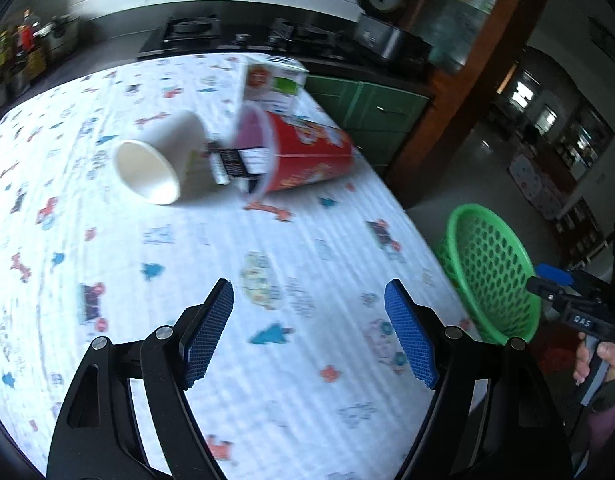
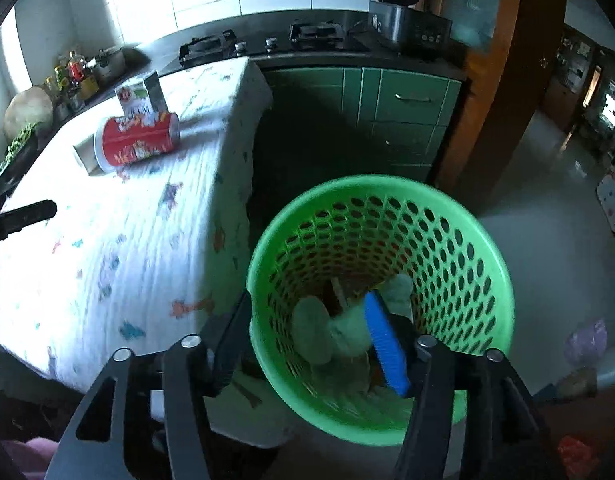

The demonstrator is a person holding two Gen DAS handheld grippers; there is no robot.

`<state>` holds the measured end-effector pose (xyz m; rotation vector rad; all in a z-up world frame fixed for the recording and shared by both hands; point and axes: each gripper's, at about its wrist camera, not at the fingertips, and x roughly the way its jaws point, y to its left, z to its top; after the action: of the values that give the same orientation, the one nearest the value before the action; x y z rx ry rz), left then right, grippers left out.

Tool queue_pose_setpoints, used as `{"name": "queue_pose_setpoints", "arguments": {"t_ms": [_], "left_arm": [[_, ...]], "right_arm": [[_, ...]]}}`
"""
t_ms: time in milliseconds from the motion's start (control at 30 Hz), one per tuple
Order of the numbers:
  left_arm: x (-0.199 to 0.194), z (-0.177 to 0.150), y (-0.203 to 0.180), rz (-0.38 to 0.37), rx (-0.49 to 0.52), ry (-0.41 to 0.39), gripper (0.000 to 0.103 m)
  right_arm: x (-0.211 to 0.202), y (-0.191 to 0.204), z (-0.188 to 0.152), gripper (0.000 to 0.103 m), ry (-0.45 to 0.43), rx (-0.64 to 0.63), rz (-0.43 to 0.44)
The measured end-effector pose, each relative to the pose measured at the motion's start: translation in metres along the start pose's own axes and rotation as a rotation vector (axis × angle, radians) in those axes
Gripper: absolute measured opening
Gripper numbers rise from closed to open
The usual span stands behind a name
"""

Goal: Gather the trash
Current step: 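Grasp the white paper cup with the left gripper while the right gripper grasps the red printed cup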

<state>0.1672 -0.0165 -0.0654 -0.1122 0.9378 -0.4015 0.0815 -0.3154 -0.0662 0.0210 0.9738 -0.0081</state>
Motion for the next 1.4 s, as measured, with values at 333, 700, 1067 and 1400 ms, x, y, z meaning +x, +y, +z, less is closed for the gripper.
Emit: {"name": "queue_pose_setpoints", "arguments": {"t_ms": [333, 700, 1067, 1400], "left_arm": [[-0.010, 0.019, 0.059, 0.080, -0.074, -0.036, 0.080], [0.015, 0.063, 0.108, 0.138, -0.122, -0.056, 0.091], [0.065, 0.098, 0.123, 0.144, -0.066, -0.010, 0.095], [0.089, 0.106, 0.127, 0.087, -0.046, 0.013, 0.095]], "right_arm": [[0.018, 0.070, 0.049, 0.073, -0.040, -0.116, 0.084], [0.037, 0.126, 0.086, 0.077, -0.055, -0.183, 0.128], [0.053, 0.153, 0.108, 0.080, -0.039, -0.194, 0.123], [0.076, 0.172, 0.133, 0.080, 0.003, -0.361, 0.096]]}}
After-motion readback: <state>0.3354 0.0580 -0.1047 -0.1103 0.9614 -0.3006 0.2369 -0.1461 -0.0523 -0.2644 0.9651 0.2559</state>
